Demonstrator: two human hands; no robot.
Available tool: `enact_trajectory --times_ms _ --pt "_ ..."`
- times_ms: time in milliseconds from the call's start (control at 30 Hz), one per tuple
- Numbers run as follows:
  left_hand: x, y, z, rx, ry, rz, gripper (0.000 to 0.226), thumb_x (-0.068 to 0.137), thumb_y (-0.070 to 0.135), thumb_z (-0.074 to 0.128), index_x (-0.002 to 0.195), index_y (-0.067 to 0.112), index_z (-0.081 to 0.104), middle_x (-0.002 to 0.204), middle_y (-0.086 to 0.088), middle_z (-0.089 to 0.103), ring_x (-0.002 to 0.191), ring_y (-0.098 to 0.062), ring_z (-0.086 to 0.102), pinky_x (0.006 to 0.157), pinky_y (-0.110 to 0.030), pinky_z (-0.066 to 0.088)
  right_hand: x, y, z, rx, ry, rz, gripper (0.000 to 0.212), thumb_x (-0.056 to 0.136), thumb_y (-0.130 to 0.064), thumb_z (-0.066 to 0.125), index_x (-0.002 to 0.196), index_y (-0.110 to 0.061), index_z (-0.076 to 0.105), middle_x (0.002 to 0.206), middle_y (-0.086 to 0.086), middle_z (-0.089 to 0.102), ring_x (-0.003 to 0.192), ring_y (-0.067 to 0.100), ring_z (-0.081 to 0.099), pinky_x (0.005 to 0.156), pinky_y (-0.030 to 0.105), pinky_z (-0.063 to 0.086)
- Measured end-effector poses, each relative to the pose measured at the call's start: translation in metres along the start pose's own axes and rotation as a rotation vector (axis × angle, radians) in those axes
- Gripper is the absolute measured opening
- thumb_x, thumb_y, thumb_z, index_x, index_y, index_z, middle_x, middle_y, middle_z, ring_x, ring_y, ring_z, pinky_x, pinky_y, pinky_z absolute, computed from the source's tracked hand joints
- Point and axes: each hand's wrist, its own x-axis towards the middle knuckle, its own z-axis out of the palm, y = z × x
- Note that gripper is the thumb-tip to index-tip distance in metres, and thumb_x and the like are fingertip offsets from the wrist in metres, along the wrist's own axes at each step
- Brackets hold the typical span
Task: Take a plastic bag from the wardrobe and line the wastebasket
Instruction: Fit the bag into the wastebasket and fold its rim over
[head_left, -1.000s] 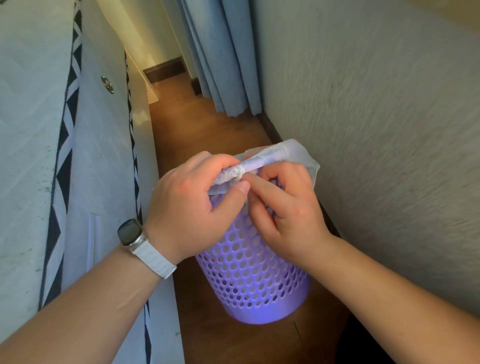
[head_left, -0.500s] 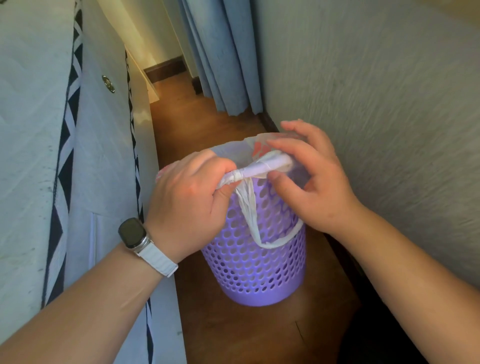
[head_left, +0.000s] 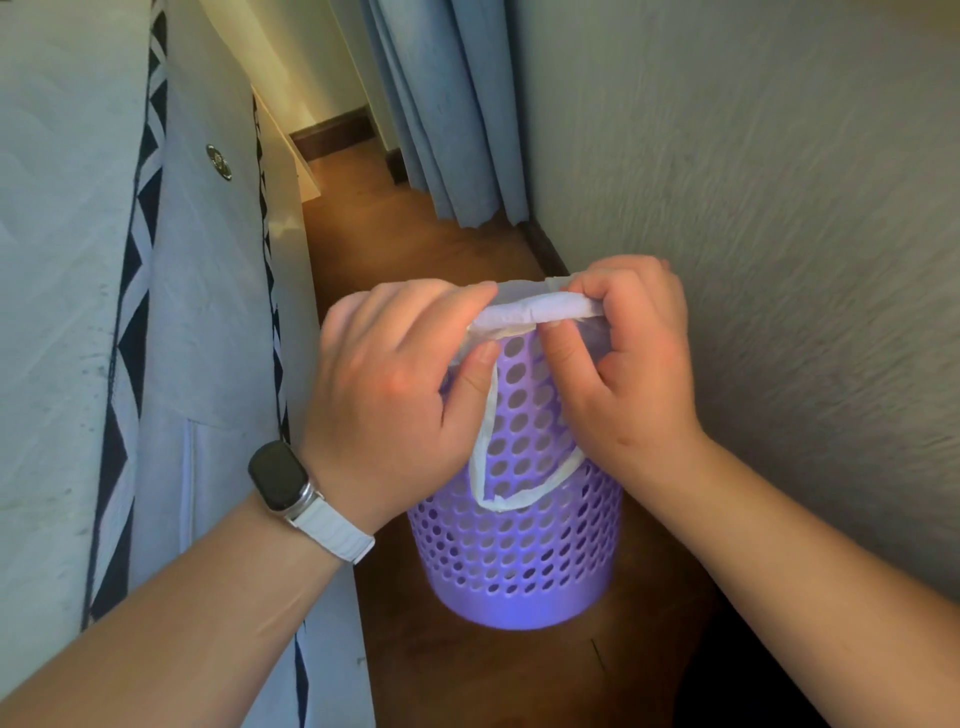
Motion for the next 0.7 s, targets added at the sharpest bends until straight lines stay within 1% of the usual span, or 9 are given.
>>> enact_trajectory --times_ms 67,133,200,300,400,467,567,633,700 --pt "0.001 -0.001 0.001 -0.029 -0.014 -0.023 0.023 0.096 0.023 0.053 0.11 0.011 0.067 0.094 -0.006 0.064 0.087 -0.029 0.059 0.078 -0.044 0.041 -0.003 -0.005 0.004 -0.016 -0.027 -0.002 0.015 0.09 -0.025 0.057 0.092 -0.011 0.057 0.092 0.0 0.054 0.09 0.022 0.052 0.085 0.057 0.042" --pt "0.001 -0.004 0.002 -0.064 -0.028 -0.047 0.018 0.096 0.022 0.052 0.097 0.014 0.067 0.084 -0.004 0.06 0.08 -0.029 0.055 0.073 -0.045 0.04 -0.005 -0.009 0.005 -0.011 -0.054 0.011 0.017 0.088 -0.027 0.057 0.093 -0.01 0.058 0.093 0.004 0.057 0.09 0.024 0.054 0.086 0.058 0.042" --pt "0.002 -0.008 0.002 -0.073 -0.044 -0.068 0.019 0.096 0.023 0.049 0.088 0.014 0.064 0.079 -0.002 0.056 0.076 -0.027 0.052 0.071 -0.043 0.037 -0.003 -0.009 0.002 0.027 -0.087 0.002 0.022 0.086 -0.027 0.06 0.099 -0.009 0.061 0.098 0.004 0.059 0.096 0.023 0.055 0.089 0.059 0.042" --pt "0.002 -0.015 0.002 -0.091 -0.049 -0.099 0.022 0.096 0.023 0.045 0.084 0.014 0.062 0.077 -0.001 0.054 0.074 -0.026 0.05 0.07 -0.043 0.036 0.002 0.003 -0.008 0.066 -0.14 -0.044 0.032 0.086 -0.028 0.063 0.111 -0.007 0.063 0.111 0.007 0.06 0.109 0.023 0.056 0.096 0.062 0.039" --pt "0.003 -0.02 0.001 -0.124 -0.03 -0.102 0.024 0.097 0.022 0.045 0.083 0.011 0.061 0.076 -0.004 0.054 0.073 -0.026 0.049 0.068 -0.048 0.039 0.007 0.018 -0.012 0.078 -0.153 -0.035 0.035 0.087 -0.028 0.061 0.112 -0.004 0.066 0.118 0.012 0.06 0.114 0.026 0.056 0.099 0.057 0.04" --pt "0.004 -0.021 0.001 -0.15 -0.028 -0.092 0.023 0.097 0.021 0.046 0.083 0.01 0.06 0.076 -0.004 0.053 0.073 -0.026 0.048 0.067 -0.05 0.04 0.009 0.023 -0.011 0.118 -0.122 -0.001 0.029 0.088 -0.024 0.059 0.104 -0.001 0.067 0.113 0.014 0.062 0.11 0.029 0.058 0.096 0.051 0.043" --pt "0.005 -0.019 0.0 -0.186 -0.038 -0.054 0.02 0.096 0.02 0.048 0.088 0.009 0.062 0.081 -0.001 0.053 0.076 -0.024 0.049 0.069 -0.05 0.041 0.007 0.023 -0.009 0.129 -0.06 0.023 0.018 0.088 -0.017 0.057 0.088 0.0 0.062 0.099 0.012 0.063 0.096 0.032 0.059 0.085 0.051 0.045" --pt "0.005 -0.018 -0.002 -0.157 -0.039 -0.036 0.019 0.091 0.02 0.054 0.099 0.008 0.066 0.092 -0.004 0.06 0.086 -0.027 0.056 0.076 -0.049 0.044 0.005 0.02 -0.008 0.089 -0.036 0.02 0.016 0.087 -0.017 0.057 0.085 -0.001 0.06 0.092 0.011 0.06 0.089 0.031 0.057 0.08 0.05 0.044" --pt "0.003 -0.01 -0.003 -0.088 -0.057 -0.017 0.033 0.085 0.023 0.057 0.113 0.008 0.065 0.108 -0.007 0.064 0.101 -0.029 0.059 0.087 -0.045 0.044 0.004 0.014 -0.006 0.039 -0.018 0.017 0.016 0.086 -0.019 0.057 0.083 -0.003 0.058 0.089 0.009 0.058 0.085 0.027 0.054 0.077 0.048 0.042"
